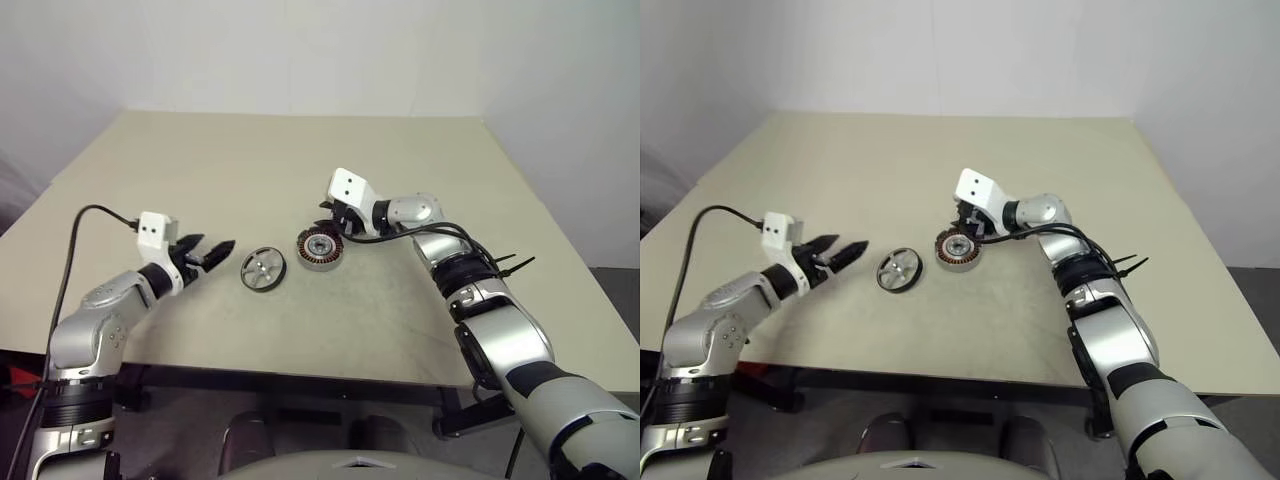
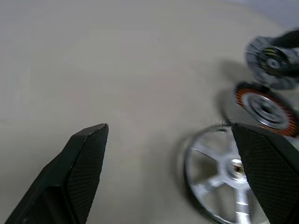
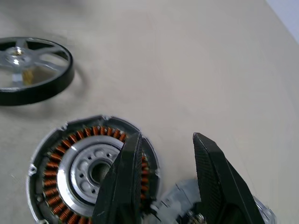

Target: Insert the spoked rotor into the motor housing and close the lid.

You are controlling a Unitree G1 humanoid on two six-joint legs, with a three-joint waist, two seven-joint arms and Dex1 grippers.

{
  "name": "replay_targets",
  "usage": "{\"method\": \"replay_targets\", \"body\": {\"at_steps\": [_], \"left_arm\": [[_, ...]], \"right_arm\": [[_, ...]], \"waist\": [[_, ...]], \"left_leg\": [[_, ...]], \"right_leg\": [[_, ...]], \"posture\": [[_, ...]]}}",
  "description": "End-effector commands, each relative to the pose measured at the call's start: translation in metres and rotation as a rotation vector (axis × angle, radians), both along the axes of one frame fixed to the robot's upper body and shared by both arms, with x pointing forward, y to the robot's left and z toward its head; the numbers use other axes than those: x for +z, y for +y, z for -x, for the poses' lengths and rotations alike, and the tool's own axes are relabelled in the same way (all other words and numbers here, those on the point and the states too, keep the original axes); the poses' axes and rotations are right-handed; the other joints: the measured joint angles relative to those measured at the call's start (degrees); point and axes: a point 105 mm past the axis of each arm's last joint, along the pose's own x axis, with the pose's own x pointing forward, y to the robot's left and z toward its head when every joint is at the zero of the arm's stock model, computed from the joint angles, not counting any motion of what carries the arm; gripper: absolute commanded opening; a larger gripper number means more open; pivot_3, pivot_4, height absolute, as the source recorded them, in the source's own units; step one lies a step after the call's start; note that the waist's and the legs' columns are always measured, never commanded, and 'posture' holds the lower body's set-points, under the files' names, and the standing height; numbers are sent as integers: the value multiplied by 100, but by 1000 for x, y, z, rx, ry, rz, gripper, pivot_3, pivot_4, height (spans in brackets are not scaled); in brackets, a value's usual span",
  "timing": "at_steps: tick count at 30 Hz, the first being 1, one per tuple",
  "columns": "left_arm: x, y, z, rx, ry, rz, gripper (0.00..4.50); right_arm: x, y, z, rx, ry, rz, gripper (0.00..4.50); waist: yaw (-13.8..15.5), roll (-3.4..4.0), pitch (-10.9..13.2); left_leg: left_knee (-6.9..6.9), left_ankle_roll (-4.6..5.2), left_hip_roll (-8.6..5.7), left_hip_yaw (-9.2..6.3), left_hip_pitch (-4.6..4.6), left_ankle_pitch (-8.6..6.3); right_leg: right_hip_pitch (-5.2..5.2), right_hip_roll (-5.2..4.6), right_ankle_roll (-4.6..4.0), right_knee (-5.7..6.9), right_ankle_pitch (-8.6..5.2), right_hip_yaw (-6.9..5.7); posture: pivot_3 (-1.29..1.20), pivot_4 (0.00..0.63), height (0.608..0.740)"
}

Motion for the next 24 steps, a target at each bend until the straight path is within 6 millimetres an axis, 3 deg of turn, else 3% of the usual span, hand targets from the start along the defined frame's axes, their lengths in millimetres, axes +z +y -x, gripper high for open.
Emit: {"method": "replay_targets", "body": {"at_steps": [1,9,16,24], "left_arm": [[6,-5,4,-17,18,58,4500],[-5,2,6,57,144,165,4500],[-38,-17,11,57,349,178,4500],[-26,-46,3,-16,371,330,4500]], "right_arm": [[22,0,-4,-8,-67,-46,1945],[22,0,-2,-10,-66,-54,1945],[24,3,-2,-5,-71,-65,1945],[25,3,-3,-6,-74,-62,1945]], "waist": [[-5,0,0],[-5,0,0],[15,1,0],[80,2,-1]], "left_leg": [[-2,0,1,0,0,0],[-1,-2,1,0,2,1],[-1,-2,-1,-1,2,1],[8,-1,-16,-1,3,2]], "right_leg": [[-1,1,0,0,0,0],[-1,1,0,4,0,0],[2,0,0,2,0,-1],[15,-18,1,3,0,-1]], "posture": [[0,0,740],[0,0,740],[0,0,740],[0,0,740]]}}
